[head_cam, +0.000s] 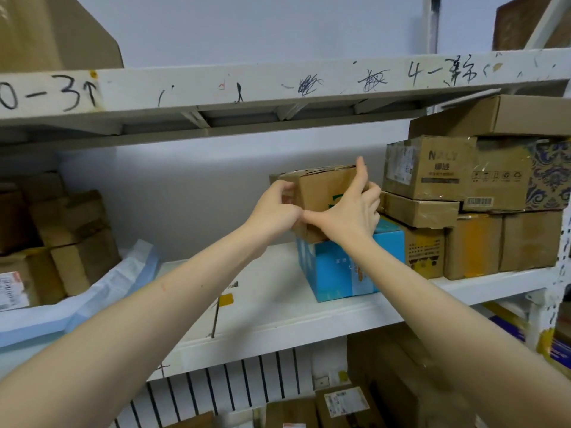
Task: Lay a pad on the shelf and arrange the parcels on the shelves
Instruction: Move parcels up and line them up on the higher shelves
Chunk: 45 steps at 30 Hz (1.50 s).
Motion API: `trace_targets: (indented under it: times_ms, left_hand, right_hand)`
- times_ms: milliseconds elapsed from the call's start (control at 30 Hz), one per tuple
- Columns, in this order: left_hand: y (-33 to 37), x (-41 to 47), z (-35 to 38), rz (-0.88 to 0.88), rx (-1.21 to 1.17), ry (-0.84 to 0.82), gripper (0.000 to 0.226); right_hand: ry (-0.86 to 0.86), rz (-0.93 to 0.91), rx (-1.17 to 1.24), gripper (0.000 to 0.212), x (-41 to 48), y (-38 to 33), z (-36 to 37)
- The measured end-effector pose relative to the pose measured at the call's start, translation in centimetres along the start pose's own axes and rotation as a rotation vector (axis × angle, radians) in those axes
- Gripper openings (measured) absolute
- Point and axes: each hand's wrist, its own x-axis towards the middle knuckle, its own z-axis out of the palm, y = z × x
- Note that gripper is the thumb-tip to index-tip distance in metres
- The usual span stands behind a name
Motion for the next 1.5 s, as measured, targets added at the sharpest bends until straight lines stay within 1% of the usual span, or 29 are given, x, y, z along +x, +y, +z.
trace_targets:
  times_ms: [33,167,233,300,333,533,633,700,800,867,933,967,1033,1067,1100,1133,1200,1233,1267,1333,1400,1500]
  left_hand:
    - [-0.4,-0.2,-1.0,0.015,0.009,0.044,0.059]
    - [-1.8,-1.7,-5.6,0.023,0.097,0.321,0.057]
    - [-2.0,-3.1,-7.8,0.061,0.134,0.414,0.045]
    - [-2.1,-4.5,-10.3,0.137,0.147,0.477,0.031]
    - [-2.0,-5.3,-11.7,0.17,0.139,0.5,0.03]
    - [0.4,-9.9,-19.3,0.338,0.145,0.62,0.036]
    - [2.2,-11.5,-22.5,0.403,0.158,0.682,0.027]
    - [3.3,-12.1,-24.4,0.453,0.209,0.743,0.02]
    - [4.7,-12.0,-26.7,0.516,0.278,0.802,0.022]
    - [5.4,-11.9,-27.9,0.54,0.301,0.82,0.03]
    - [5.9,-11.8,-28.8,0.567,0.281,0.821,0.035]
    - [6.1,-11.8,-28.9,0.574,0.266,0.814,0.034]
    - [6.6,-11.7,-29.7,0.603,0.234,0.835,0.029]
    - [6.9,-11.5,-30.1,0.604,0.216,0.86,0.028]
    - [7.3,-11.1,-30.5,0.597,0.195,0.887,0.029]
    - [7.8,-10.7,-30.8,0.582,0.167,0.909,0.032]
    - [8.4,-9.5,-31.2,0.543,0.138,0.918,0.036]
    - [8.5,-8.8,-31.3,0.506,0.156,0.903,0.036]
    - [8.4,-7.9,-31.3,0.461,0.196,0.881,0.037]
    - [8.2,-6.0,-31.4,0.357,0.247,0.817,0.041]
    - [8.2,-4.4,-31.7,0.259,0.235,0.756,0.045]
    - [7.9,-2.5,-32.0,0.194,0.289,0.729,0.044]
  right_hand:
    - [-0.021,-0.038,0.018,0.134,-0.6,-0.6,-0.2]
    - [-0.146,-0.221,0.073,0.126,-3.4,-4.0,-0.9]
    - [-0.202,-0.277,0.097,0.124,-4.8,-6.2,-1.1]
    - [-0.265,-0.323,0.132,0.122,-6.2,-8.5,-1.4]
    - [-0.295,-0.338,0.157,0.121,-6.9,-9.8,-1.4]
    - [-0.435,-0.313,0.421,0.121,-10.0,-16.2,-3.1]
    - [-0.445,-0.316,0.555,0.122,-10.7,-19.0,-4.6]
    - [-0.419,-0.284,0.682,0.121,-11.0,-20.9,-5.7]
    - [-0.408,-0.182,0.892,0.119,-10.8,-23.0,-6.7]
    - [-0.41,-0.151,0.938,0.117,-10.9,-24.0,-7.4]
    - [-0.414,-0.149,0.954,0.109,-10.8,-24.7,-8.1]
    - [-0.436,-0.146,0.988,0.1,-10.7,-24.6,-8.6]
    - [-0.485,-0.154,1.071,0.073,-9.7,-24.7,-9.9]
    - [-0.477,-0.14,1.097,0.064,-9.0,-24.8,-10.5]
    - [-0.436,-0.124,1.094,0.063,-8.1,-24.9,-10.9]
    - [-0.369,-0.115,1.072,0.073,-7.2,-25.2,-11.2]
    - [-0.264,-0.123,1.064,0.102,-6.0,-25.9,-11.3]
    - [-0.243,-0.136,1.09,0.113,-5.6,-26.3,-11.1]
    - [-0.21,-0.156,1.12,0.116,-5.1,-26.5,-10.8]
    - [-0.09,-0.19,1.182,0.113,-4.5,-27.2,-10.5]
    - [0.022,-0.2,1.194,0.114,-3.5,-27.9,-10.0]
    - [0.091,-0.169,1.115,0.115,-2.0,-28.4,-9.1]
